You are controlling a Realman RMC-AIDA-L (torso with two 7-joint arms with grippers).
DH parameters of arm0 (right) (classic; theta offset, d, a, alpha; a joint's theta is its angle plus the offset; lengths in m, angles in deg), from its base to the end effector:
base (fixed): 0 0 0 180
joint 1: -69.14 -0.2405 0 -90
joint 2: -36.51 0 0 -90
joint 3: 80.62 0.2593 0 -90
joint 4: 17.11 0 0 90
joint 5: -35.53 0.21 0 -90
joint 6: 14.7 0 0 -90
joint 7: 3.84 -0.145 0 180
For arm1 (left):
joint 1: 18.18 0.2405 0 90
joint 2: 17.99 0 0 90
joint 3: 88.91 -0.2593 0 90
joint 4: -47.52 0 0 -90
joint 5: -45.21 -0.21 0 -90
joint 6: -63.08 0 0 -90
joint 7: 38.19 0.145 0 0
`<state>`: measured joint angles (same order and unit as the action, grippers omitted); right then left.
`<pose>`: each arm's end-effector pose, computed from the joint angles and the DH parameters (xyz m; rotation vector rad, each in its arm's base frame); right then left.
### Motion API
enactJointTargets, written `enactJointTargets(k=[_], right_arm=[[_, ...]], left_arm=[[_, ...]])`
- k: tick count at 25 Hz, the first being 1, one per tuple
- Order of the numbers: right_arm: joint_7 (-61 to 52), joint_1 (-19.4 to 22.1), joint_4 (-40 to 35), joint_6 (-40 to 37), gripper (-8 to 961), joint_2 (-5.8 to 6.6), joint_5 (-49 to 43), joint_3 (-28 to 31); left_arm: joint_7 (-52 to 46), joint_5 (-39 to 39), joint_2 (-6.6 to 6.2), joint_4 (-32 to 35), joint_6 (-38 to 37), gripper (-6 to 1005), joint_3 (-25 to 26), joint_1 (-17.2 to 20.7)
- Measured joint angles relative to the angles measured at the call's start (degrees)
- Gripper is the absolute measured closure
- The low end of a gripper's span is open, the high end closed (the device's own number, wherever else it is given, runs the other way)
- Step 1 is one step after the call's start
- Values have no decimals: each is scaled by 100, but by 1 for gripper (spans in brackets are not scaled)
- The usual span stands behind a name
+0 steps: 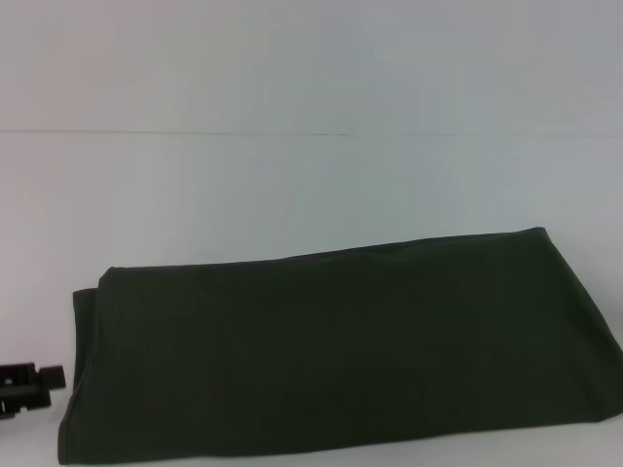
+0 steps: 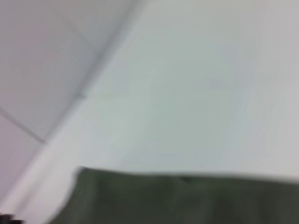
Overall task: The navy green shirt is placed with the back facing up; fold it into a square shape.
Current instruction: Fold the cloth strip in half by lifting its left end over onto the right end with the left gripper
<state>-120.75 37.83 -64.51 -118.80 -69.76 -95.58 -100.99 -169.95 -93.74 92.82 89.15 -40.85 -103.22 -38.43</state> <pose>0.3079 0.3304 0.1396 -2.4304 1.3713 0.5680 -0.3742 0.2432 0.0890 -1.9913 -2.1195 -0.6331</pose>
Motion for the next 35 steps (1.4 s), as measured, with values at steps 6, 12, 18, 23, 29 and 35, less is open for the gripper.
enactJointTargets(k=[6,12,18,23,29,35], right_arm=[[2040,-111,252,-41,80,-452,706,-244],[3800,-276,195,784,58,-1143,689,-1079],[4392,-403,454,1988,57,-1365,767,-2394],[4345,-551,627,2399,56,-1364,774,-3098],[4261,-703,638,2771,56,-1373,780,-3646],[3891,-800,610,2931,57,-1381,787,-4142]], left_arm=[[-7,16,-130,-101,-89,427,768,-79],[-177,18,-170,-460,-377,193,774,-400],[-239,18,-174,-810,-298,113,747,-701],[-242,-18,-137,-864,-212,115,719,-809],[-244,-16,-144,-984,-14,117,665,-839],[-244,-23,-158,-999,-24,118,652,-865]])
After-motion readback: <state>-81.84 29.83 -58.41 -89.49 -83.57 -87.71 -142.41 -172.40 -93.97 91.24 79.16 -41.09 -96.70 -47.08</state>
